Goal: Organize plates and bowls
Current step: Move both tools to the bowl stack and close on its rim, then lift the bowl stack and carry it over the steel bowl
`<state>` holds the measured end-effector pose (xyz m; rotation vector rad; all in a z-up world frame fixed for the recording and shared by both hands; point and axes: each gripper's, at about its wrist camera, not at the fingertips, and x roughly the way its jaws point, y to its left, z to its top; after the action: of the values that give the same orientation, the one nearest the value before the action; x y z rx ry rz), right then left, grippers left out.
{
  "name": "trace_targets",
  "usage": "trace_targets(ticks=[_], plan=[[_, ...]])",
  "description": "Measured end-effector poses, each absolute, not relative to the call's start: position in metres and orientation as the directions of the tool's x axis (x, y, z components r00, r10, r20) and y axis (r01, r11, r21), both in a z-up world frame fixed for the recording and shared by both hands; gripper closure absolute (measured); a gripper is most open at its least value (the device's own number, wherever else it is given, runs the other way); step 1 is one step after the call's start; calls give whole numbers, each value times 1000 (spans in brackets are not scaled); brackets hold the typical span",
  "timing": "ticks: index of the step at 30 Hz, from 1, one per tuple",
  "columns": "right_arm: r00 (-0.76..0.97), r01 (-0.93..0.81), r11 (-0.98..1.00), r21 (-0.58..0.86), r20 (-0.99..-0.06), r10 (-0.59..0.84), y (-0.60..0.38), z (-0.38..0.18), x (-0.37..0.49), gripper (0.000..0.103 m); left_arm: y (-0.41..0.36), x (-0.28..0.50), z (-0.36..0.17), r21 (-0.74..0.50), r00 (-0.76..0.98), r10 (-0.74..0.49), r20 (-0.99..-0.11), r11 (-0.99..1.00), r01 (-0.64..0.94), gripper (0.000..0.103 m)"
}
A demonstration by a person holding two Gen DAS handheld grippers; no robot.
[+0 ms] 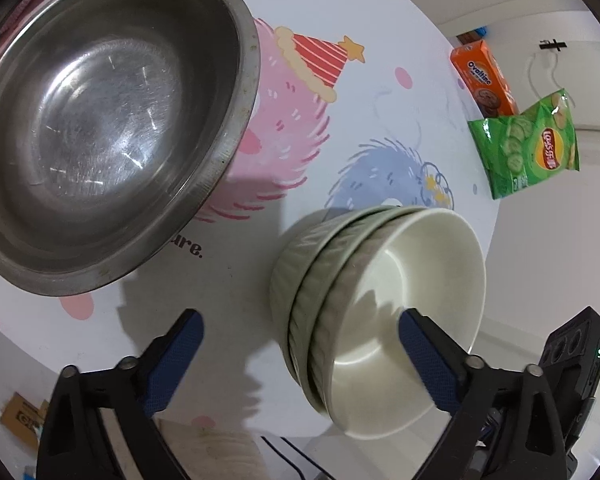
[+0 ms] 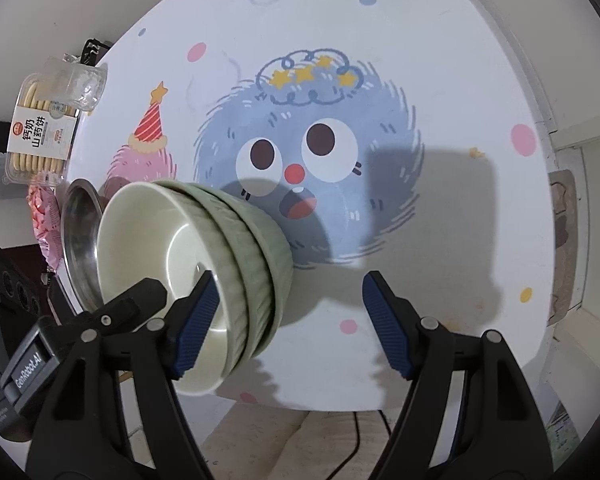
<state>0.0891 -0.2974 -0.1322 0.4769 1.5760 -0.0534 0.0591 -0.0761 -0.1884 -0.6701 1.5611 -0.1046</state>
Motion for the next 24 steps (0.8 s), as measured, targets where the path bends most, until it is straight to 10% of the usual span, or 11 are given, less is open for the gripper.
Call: trace_targets(ticks=[11,24], plan=[[-2,350,876,330,-935,354,-299,-147,92,55,-80,63,-198,-489,16,-521,-854,792,-366,55],[-12,315,888,335,-934,356,-291,-143,98,76,-69,61,-196,-517,17,-559,-829,755,-404,67]])
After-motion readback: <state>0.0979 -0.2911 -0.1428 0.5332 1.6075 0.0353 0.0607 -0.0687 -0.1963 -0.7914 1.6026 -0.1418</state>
